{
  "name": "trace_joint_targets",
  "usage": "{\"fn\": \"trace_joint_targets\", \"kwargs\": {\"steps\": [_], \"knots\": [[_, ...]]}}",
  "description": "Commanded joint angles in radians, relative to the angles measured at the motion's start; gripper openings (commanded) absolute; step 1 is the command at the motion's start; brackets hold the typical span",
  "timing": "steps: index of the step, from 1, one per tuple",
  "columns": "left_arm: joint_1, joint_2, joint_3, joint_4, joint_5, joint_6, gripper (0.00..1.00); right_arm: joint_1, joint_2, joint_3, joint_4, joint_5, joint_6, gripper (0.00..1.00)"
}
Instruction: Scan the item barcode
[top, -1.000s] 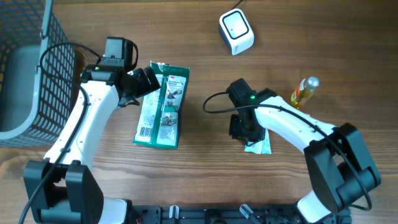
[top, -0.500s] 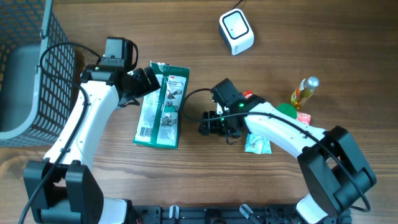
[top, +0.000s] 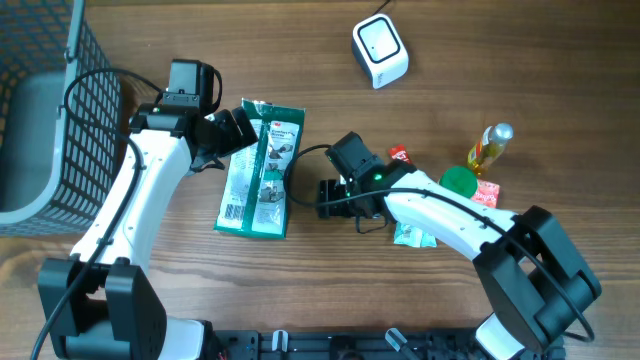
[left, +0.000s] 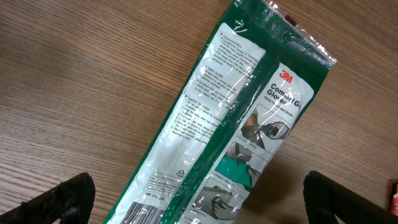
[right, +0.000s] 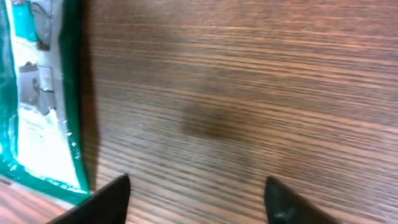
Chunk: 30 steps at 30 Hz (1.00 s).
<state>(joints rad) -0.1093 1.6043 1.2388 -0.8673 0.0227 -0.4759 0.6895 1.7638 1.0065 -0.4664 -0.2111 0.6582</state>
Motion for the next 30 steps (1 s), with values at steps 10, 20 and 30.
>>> {"fn": "trace_joint_targets", "kwargs": {"steps": [10, 20, 30], "knots": [[0.000, 0.000, 0.004, 0.062, -0.013, -0.023, 1.00, 0.005, 0.014, -0.001, 0.031, 0.041, -0.004, 0.58], [0.000, 0.005, -0.009, 0.166, -0.013, 0.076, 0.15, 0.005, 0.015, -0.001, 0.028, 0.062, -0.004, 0.59], [0.002, 0.042, -0.027, 0.137, -0.014, 0.355, 0.37, 0.005, 0.015, -0.001, 0.031, 0.067, -0.004, 0.60]]}}
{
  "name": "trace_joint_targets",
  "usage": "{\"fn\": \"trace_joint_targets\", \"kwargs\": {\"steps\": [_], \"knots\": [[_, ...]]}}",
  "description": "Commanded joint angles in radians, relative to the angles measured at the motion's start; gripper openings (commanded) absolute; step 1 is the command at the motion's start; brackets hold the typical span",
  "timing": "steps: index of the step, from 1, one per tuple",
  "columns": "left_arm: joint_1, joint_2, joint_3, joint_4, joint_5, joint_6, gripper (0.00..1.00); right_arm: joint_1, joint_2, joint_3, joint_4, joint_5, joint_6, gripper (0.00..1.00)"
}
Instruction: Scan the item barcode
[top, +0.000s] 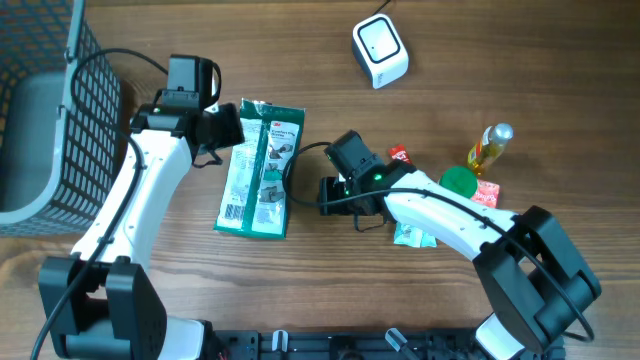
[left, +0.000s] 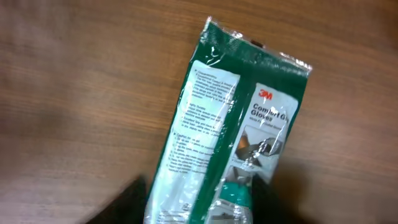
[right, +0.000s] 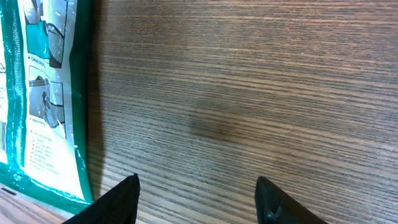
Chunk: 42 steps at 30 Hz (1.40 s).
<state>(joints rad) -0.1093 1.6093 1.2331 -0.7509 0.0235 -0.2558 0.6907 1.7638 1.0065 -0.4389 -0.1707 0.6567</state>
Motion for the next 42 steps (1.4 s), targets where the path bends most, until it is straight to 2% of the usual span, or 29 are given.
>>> {"fn": "trace_joint_targets", "kwargs": {"steps": [1, 4, 7, 12, 20, 22, 30, 32, 34, 37, 42], "knots": [[0.005, 0.055, -0.027, 0.043, -0.014, 0.159, 0.34, 0.004, 0.015, -0.001, 0.002, 0.026, -0.002, 0.60], [0.005, 0.131, -0.032, 0.071, -0.014, 0.243, 0.32, 0.004, 0.015, -0.001, 0.000, 0.026, -0.002, 0.61], [0.005, 0.192, -0.032, 0.061, -0.013, 0.252, 0.30, 0.004, 0.015, -0.001, 0.000, 0.026, -0.002, 0.61], [0.005, 0.276, -0.037, 0.055, -0.008, 0.252, 0.21, 0.004, 0.015, -0.001, 0.000, 0.026, -0.002, 0.63], [0.004, 0.360, -0.038, 0.058, -0.006, 0.251, 0.22, 0.004, 0.015, -0.001, -0.005, 0.026, -0.002, 0.64], [0.003, 0.377, -0.039, 0.053, -0.006, 0.249, 0.22, 0.004, 0.015, -0.001, -0.007, 0.026, -0.002, 0.69], [-0.006, 0.388, -0.039, -0.048, 0.145, 0.248, 0.16, 0.002, 0.015, -0.002, -0.002, -0.025, 0.030, 0.73], [-0.022, 0.388, -0.039, -0.085, 0.170, 0.243, 0.15, 0.002, 0.015, -0.003, 0.000, -0.048, 0.028, 0.72], [-0.044, 0.388, -0.039, -0.095, 0.171, 0.203, 0.13, 0.002, 0.015, -0.027, 0.041, -0.108, 0.092, 0.65], [-0.079, 0.388, -0.039, -0.095, 0.171, 0.195, 0.14, 0.002, 0.015, -0.092, 0.151, -0.171, 0.110, 0.65], [-0.153, 0.388, -0.039, -0.090, 0.170, 0.150, 0.14, 0.002, 0.015, -0.140, 0.177, -0.171, 0.211, 0.60]]}}
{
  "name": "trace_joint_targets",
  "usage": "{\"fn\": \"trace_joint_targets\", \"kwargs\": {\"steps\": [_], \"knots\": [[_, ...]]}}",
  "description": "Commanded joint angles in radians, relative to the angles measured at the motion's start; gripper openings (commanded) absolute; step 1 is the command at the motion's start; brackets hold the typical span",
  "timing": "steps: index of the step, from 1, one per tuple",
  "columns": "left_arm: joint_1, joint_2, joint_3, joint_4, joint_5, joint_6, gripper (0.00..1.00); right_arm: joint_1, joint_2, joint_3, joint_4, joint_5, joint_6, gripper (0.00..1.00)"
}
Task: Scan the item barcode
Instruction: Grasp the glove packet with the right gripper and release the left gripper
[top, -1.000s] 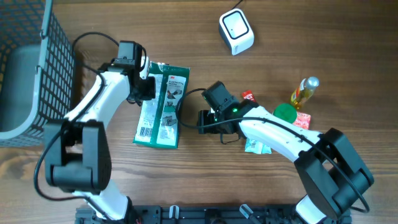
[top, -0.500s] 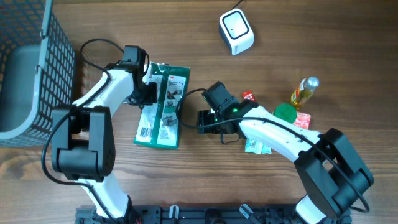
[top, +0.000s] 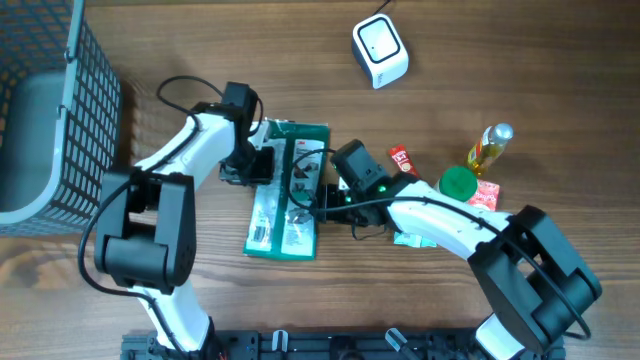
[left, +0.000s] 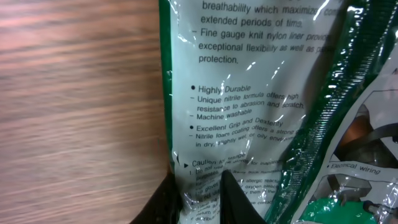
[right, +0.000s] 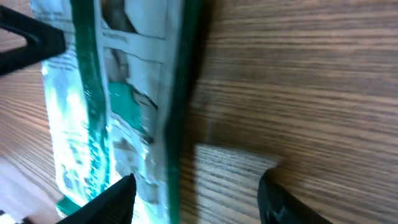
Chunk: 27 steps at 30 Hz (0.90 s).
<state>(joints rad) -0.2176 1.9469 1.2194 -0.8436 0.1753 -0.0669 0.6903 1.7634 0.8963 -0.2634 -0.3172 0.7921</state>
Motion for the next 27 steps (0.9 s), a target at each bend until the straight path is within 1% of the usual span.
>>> {"fn": "trace_joint_targets", "kwargs": {"steps": [1, 4, 6, 7, 9, 12, 17, 20, 22, 27], "knots": [[-0.055, 0.051, -0.025, 0.006, 0.019, -0.048, 0.14, 0.002, 0.015, -0.033, 0.011, -0.025, 0.076, 0.60], [-0.092, 0.051, -0.025, 0.018, 0.018, -0.068, 0.14, 0.003, 0.015, -0.048, 0.032, -0.024, 0.080, 0.63], [-0.109, 0.051, -0.025, 0.017, 0.018, -0.076, 0.15, 0.003, 0.015, -0.067, 0.050, -0.024, 0.122, 0.63], [-0.119, 0.051, -0.025, 0.017, 0.019, -0.077, 0.15, 0.003, 0.015, -0.082, 0.063, -0.025, 0.158, 0.61], [-0.134, 0.051, -0.025, 0.020, 0.019, -0.077, 0.15, 0.003, 0.015, -0.113, 0.090, -0.024, 0.233, 0.54], [-0.150, 0.051, -0.025, 0.021, 0.018, -0.077, 0.15, 0.003, 0.015, -0.154, 0.158, -0.024, 0.293, 0.51], [-0.152, 0.051, -0.025, 0.024, 0.019, -0.077, 0.15, 0.011, 0.015, -0.208, 0.285, -0.020, 0.309, 0.49], [-0.152, 0.051, -0.025, 0.024, 0.019, -0.076, 0.16, 0.041, 0.015, -0.225, 0.361, 0.013, 0.310, 0.48], [-0.152, 0.051, -0.025, 0.024, 0.018, -0.076, 0.16, 0.065, 0.015, -0.225, 0.381, 0.066, 0.311, 0.43], [-0.152, 0.051, -0.025, 0.024, 0.018, -0.076, 0.16, 0.086, 0.015, -0.225, 0.389, 0.117, 0.337, 0.43]]}}
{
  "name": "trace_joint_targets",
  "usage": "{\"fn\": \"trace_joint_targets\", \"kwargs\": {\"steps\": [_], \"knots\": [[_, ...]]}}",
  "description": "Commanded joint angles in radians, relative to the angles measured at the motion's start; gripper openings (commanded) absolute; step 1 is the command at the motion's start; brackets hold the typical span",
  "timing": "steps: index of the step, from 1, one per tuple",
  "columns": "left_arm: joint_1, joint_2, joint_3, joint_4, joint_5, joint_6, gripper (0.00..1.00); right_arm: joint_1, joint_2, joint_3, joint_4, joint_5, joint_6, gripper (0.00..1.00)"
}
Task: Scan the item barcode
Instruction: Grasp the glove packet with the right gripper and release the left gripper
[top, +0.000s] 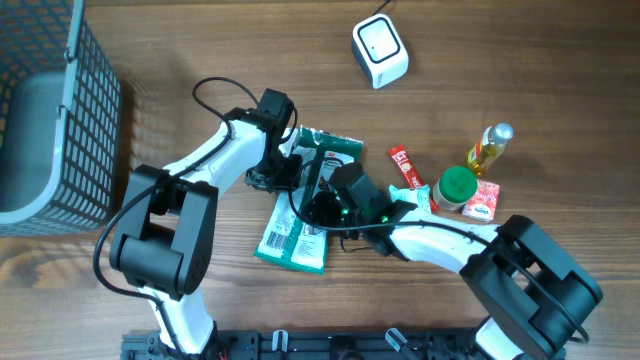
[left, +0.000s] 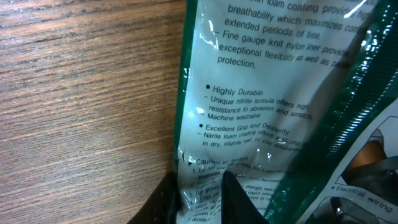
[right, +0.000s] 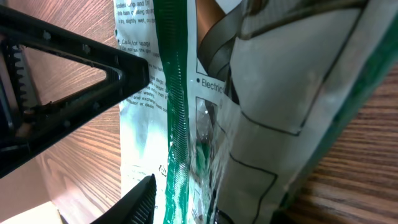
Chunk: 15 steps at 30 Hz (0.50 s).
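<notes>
The item is a green and white glove package (top: 298, 228) lying flat on the wood table, its printed back filling the left wrist view (left: 267, 87). My left gripper (top: 283, 170) is shut on the package's left edge, both fingers pinching the film (left: 200, 198). My right gripper (top: 318, 208) stands open with its fingers astride the package's right side (right: 214, 194); its right finger is hidden behind the package (right: 280, 81). The white scanner (top: 380, 50) sits at the far side of the table.
A grey wire basket (top: 45, 110) stands at the left edge. To the right lie a red packet (top: 404, 165), a green-lidded tub (top: 458, 185), a yellow oil bottle (top: 488, 148) and a pink packet (top: 483, 200).
The package and my left gripper have shifted right and turned slightly. My right gripper, which was beside the package's right edge, now has the package between its open fingers.
My left gripper was open over the package's upper left and the right gripper open on bare table to its right. Later the left was shut on the package's left edge and the package lay nearer the right gripper. Now the right fingers straddle it.
</notes>
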<state>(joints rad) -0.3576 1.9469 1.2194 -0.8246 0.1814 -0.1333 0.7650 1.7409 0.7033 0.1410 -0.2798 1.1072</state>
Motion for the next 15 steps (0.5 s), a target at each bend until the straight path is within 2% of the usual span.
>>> {"fn": "trace_joint_targets", "kwargs": {"steps": [1, 4, 6, 8, 12, 15], "knots": [[-0.012, 0.051, -0.025, 0.005, 0.012, -0.010, 0.16, 0.011, 0.038, -0.032, -0.006, 0.085, 0.021, 0.43], [-0.012, 0.051, -0.025, 0.009, 0.012, -0.010, 0.16, 0.016, 0.038, -0.032, 0.016, 0.106, 0.021, 0.40], [-0.012, 0.051, -0.025, 0.008, 0.012, -0.010, 0.16, 0.028, 0.044, -0.032, 0.031, 0.132, 0.022, 0.23], [-0.012, 0.051, -0.025, 0.008, 0.012, -0.010, 0.16, 0.038, 0.057, -0.032, 0.054, 0.130, 0.022, 0.16], [-0.012, 0.051, -0.025, 0.009, 0.013, -0.010, 0.17, 0.045, 0.063, -0.032, 0.069, 0.127, 0.022, 0.19], [-0.012, 0.051, -0.025, 0.009, 0.012, -0.010, 0.16, 0.045, 0.065, -0.032, 0.085, 0.122, 0.021, 0.25]]}}
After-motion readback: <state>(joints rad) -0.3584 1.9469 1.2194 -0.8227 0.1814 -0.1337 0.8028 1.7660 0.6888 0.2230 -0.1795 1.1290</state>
